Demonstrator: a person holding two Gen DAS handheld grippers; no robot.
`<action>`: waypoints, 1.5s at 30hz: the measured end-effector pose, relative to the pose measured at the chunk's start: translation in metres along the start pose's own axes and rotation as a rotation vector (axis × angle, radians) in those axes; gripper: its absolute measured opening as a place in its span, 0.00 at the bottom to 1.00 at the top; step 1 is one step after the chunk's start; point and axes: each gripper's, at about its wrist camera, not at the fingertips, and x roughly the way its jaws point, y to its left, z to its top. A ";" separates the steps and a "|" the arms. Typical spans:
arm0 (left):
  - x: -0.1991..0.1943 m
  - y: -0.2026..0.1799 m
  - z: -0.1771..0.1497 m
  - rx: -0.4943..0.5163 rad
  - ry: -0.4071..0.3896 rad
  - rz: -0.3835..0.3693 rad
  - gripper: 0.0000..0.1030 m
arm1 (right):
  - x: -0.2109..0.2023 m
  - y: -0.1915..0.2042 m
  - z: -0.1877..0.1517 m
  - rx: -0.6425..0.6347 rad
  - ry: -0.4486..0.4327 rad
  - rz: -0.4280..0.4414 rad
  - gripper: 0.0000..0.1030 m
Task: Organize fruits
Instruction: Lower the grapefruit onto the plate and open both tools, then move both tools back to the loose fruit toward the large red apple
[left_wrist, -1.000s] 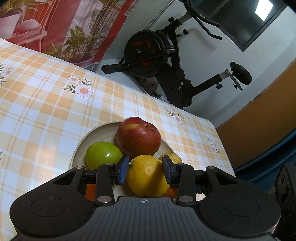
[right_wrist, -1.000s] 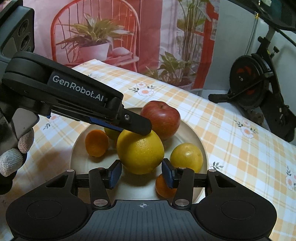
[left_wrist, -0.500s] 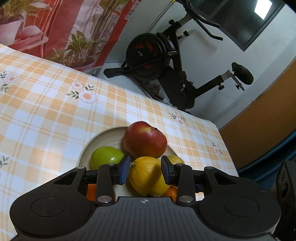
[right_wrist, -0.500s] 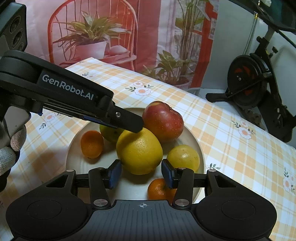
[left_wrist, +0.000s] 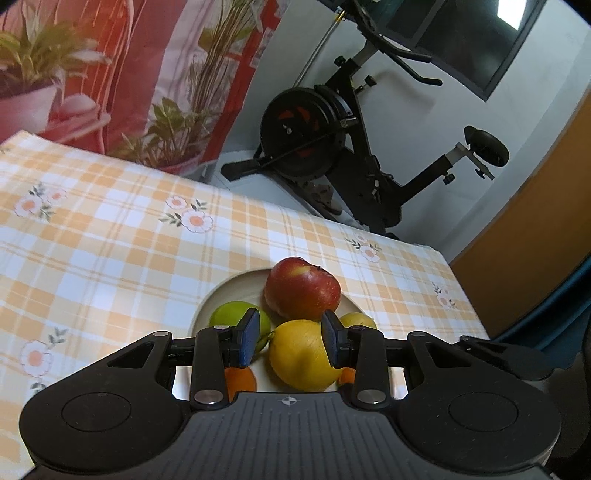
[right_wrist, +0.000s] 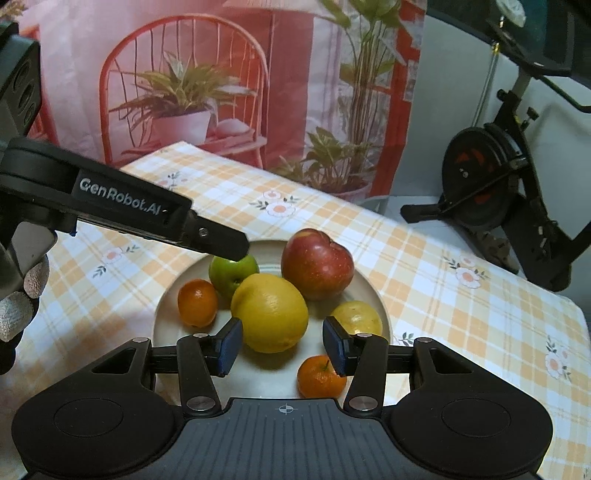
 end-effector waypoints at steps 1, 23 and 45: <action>-0.004 -0.001 -0.001 0.010 -0.005 0.009 0.37 | -0.004 0.000 -0.002 0.007 -0.010 -0.002 0.43; -0.078 -0.034 -0.058 0.242 -0.127 0.186 0.39 | -0.088 0.000 -0.086 0.247 -0.236 -0.077 0.43; -0.091 -0.044 -0.115 0.243 -0.155 0.249 0.41 | -0.096 -0.009 -0.166 0.293 -0.403 -0.202 0.44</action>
